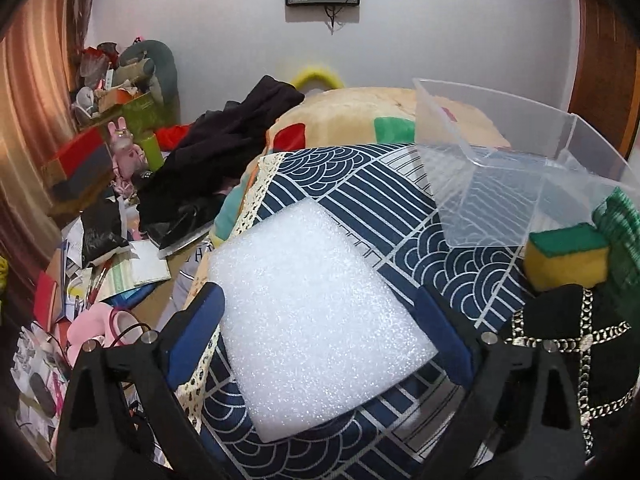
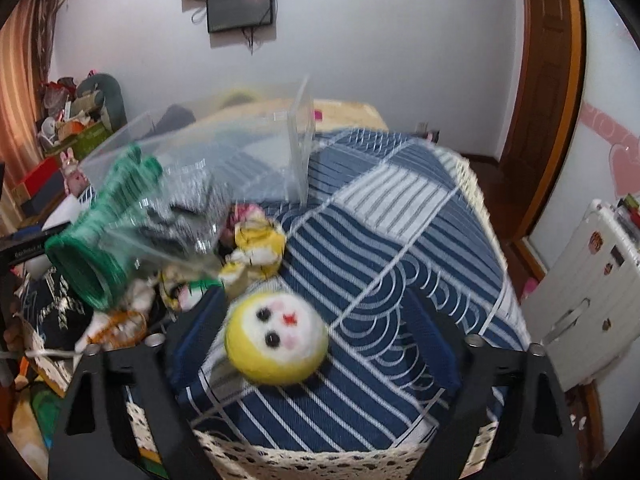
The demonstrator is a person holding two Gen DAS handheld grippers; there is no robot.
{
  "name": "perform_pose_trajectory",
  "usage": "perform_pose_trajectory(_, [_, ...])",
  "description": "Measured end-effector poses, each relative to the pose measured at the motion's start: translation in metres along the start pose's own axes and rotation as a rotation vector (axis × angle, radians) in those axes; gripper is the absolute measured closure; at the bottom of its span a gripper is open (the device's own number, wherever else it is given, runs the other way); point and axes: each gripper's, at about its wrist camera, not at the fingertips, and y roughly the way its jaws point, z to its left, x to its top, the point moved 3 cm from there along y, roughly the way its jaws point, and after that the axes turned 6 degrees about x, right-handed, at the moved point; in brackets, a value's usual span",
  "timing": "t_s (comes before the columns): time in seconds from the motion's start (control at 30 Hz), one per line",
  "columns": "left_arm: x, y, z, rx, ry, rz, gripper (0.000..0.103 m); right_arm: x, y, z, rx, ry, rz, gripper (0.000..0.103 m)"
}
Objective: Organize soft objects
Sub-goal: 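Grasp the white foam sheet with the left gripper while the right gripper grasps the yellow felt ball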
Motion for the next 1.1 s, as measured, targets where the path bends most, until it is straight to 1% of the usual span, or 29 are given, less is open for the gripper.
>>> perform_pose_trajectory(0.07, [-0.001,-0.002,0.001,-0.001,-0.001,-0.006,0.010,-0.004,0.002,-0.002,0.040,0.017,0.027,0.028])
perform_pose_trajectory(0.1, [-0.001,-0.003,0.002,-0.003,-0.004,-0.009,0.012,-0.005,0.002,-0.002,0.060,0.023,0.035,0.034])
perform_pose_trajectory(0.13, [-0.001,-0.005,0.003,-0.004,-0.005,-0.014,0.018,-0.006,0.000,-0.002,0.079,0.025,0.040,0.041])
perform_pose_trajectory(0.17, [-0.001,-0.007,0.002,-0.002,-0.004,-0.021,0.021,-0.006,0.000,-0.002,0.088,0.021,0.039,0.045])
perform_pose_trajectory(0.2, [-0.002,-0.009,0.002,-0.002,-0.001,-0.030,0.026,-0.007,-0.002,-0.001,0.097,0.015,0.036,0.051])
perform_pose_trajectory(0.23, [-0.002,-0.013,0.001,-0.007,0.009,-0.038,0.032,-0.007,-0.004,0.000,0.106,0.008,0.035,0.055])
perform_pose_trajectory(0.27, [-0.001,-0.015,-0.001,-0.014,0.017,-0.043,0.033,-0.007,-0.005,0.002,0.113,0.004,0.035,0.060])
perform_pose_trajectory(0.33, [-0.003,-0.021,-0.005,-0.051,0.038,-0.058,0.037,-0.008,-0.007,0.005,0.110,-0.007,0.033,0.060])
perform_pose_trajectory(0.4, [-0.004,-0.031,-0.013,-0.114,0.071,-0.076,0.039,-0.009,-0.008,0.003,0.108,-0.012,0.033,0.060])
perform_pose_trajectory(0.47, [-0.005,-0.044,-0.020,-0.154,0.103,-0.094,0.039,-0.008,-0.009,0.000,0.115,-0.007,0.032,0.060])
perform_pose_trajectory(0.5, [-0.005,-0.048,-0.023,-0.159,0.112,-0.100,0.033,-0.009,-0.010,-0.001,0.117,-0.006,0.031,0.060])
perform_pose_trajectory(0.53, [-0.003,-0.052,-0.024,-0.150,0.115,-0.105,0.017,-0.010,-0.011,-0.004,0.119,-0.005,0.030,0.060])
perform_pose_trajectory(0.57, [-0.001,-0.054,-0.023,-0.136,0.113,-0.107,0.008,-0.004,-0.006,0.006,0.118,-0.006,0.032,0.060])
perform_pose_trajectory(0.6, [0.001,-0.055,-0.022,-0.129,0.104,-0.109,0.001,-0.005,-0.007,0.005,0.120,-0.006,0.031,0.060])
perform_pose_trajectory(0.67, [0.004,-0.054,-0.016,-0.142,0.080,-0.098,0.001,-0.005,-0.007,0.004,0.121,-0.010,0.031,0.060])
perform_pose_trajectory(0.8, [0.000,-0.029,-0.012,-0.121,0.053,0.017,0.001,-0.003,-0.010,0.006,0.122,-0.018,0.023,0.060])
perform_pose_trajectory(0.83, [-0.003,-0.018,-0.010,-0.127,0.039,0.059,0.001,-0.002,-0.011,0.007,0.123,-0.022,0.018,0.060])
perform_pose_trajectory(0.9, [-0.009,-0.005,-0.007,-0.155,0.012,0.111,0.002,0.000,-0.013,0.009,0.124,-0.026,0.011,0.060])
perform_pose_trajectory(0.93, [-0.011,0.000,-0.006,-0.180,-0.006,0.129,0.007,0.002,-0.014,0.010,0.129,-0.026,0.005,0.060])
perform_pose_trajectory(0.97, [-0.012,0.001,-0.005,-0.203,-0.024,0.134,0.013,0.004,-0.014,0.010,0.132,-0.026,0.001,0.060])
perform_pose_trajectory(1.0, [-0.013,0.001,-0.005,-0.216,-0.031,0.135,0.013,0.006,-0.015,0.011,0.134,-0.028,-0.005,0.061])
perform_pose_trajectory(1.03, [-0.012,0.000,-0.005,-0.214,-0.029,0.130,0.014,0.008,-0.016,0.011,0.135,-0.030,-0.012,0.061])
perform_pose_trajectory(1.1, [-0.010,-0.008,-0.003,-0.179,-0.023,0.088,0.014,0.016,-0.019,0.013,0.139,-0.037,-0.030,0.061])
